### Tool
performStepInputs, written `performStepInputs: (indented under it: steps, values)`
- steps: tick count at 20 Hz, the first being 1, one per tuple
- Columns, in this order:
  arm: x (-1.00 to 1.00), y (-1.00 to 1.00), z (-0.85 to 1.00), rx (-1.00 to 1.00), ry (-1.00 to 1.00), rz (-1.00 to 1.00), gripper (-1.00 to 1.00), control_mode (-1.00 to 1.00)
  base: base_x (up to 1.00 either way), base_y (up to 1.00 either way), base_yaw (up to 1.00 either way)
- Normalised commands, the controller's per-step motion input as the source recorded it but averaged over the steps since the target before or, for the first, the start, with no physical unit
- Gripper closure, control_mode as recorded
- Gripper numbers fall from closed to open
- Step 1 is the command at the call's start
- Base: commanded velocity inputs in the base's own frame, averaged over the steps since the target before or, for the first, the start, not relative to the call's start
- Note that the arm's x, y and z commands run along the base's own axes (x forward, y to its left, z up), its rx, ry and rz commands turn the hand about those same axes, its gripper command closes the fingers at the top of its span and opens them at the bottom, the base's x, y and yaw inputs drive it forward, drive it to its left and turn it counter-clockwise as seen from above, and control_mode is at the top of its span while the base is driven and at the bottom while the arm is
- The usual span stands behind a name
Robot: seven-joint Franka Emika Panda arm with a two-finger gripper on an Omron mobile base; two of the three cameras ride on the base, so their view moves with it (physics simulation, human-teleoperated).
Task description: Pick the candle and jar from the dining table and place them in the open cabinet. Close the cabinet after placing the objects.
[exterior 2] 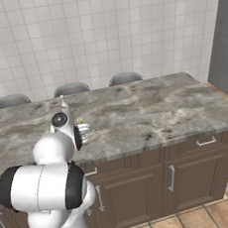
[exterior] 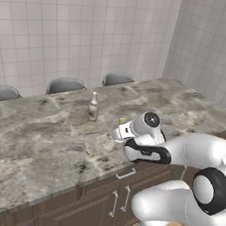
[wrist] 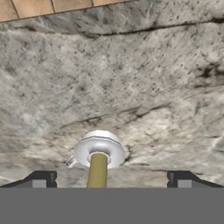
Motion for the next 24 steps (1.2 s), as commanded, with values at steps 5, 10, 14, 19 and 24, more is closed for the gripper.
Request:
performStepInputs:
  steps: [5,10,14,19,24]
  values:
    - [0.25,0.0,-0.15,0.0,0.0,0.0,-1.0,-1.0,0.0,0.0,0.0]
    - [0.27,0.0,-0.14,0.0,0.0,0.0,-1.0,-1.0,0.0,0.0,0.0]
    - [0.26,0.01,-0.11,0.0,0.0,0.0,-1.0,-1.0,0.0,0.0,0.0]
    - [0.26,0.02,-0.13,0.0,0.0,0.0,-1.0,-1.0,0.0,0.0,0.0]
    - [0.27,0.03,-0.13,0.0,0.0,0.0,-1.0,-1.0,0.0,0.0,0.0]
